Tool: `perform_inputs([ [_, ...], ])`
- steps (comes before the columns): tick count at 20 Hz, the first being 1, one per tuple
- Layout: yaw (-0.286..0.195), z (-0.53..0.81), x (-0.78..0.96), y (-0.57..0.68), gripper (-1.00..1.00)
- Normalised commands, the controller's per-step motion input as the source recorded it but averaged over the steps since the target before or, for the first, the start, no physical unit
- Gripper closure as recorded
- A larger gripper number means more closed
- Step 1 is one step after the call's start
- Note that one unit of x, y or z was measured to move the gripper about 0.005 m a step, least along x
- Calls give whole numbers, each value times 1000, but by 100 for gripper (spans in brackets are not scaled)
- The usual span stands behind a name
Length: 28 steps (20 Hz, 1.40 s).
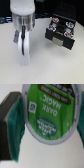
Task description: Open the kcup holder, insert the kcup into the holder, and close the kcup holder
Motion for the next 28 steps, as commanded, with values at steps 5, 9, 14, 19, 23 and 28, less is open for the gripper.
perform_inputs([
  [5,19,885,77,456,100],
  [9,62,767,56,591,100],
  [14,28,636,33,617,100],
  [19,21,504,33,636,100],
  [23,18,443,34,641,100],
  [28,16,332,50,659,100],
])
